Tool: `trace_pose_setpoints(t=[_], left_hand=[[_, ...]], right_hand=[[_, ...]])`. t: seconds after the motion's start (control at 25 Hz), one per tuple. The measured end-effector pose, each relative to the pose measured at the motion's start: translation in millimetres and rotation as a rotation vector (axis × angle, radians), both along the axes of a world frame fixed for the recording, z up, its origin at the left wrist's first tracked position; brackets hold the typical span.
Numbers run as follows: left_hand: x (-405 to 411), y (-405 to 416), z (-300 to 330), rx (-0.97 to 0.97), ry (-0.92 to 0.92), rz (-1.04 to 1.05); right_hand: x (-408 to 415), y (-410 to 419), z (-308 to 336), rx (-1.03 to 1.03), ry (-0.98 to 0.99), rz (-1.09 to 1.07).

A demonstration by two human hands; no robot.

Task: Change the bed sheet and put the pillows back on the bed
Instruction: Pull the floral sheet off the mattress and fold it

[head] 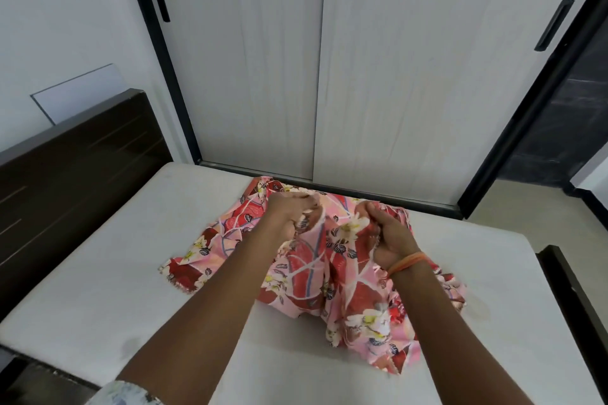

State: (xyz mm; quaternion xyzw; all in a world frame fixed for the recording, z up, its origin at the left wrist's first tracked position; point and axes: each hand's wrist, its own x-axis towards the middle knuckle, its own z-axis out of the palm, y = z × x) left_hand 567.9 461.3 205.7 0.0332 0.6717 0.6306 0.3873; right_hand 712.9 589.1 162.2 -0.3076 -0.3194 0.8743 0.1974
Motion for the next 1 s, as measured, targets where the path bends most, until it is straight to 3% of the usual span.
trace_pose_setpoints(t=[0.16,0.28,0.4,0.48,0.72,1.0], left_hand=[[26,-11,2,0.117,0.005,-0.054],[33,-15,5,0.201,-0.061,-0.013],[39,-22,7,0.436,-0.268,0.043],[42,-28,3,0.514,-0.292,0.016],[53,-33,-2,0.514,-0.113,-0.067],[55,-33,2,0.625,-0.212,-0.003]], right_hand=[[-12,-41,-3,0.013,-0.113,-0.217],[-13,-63,9,0.385,-0.11,-0.268],[-11,-80,16,0.72,-0.033,-0.141],[-11,-83,16,0.865,-0.037,-0.121],[-4,-85,13,1.026,-0.085,-0.105],[3,-90,11,1.217,-0.047,-0.045]])
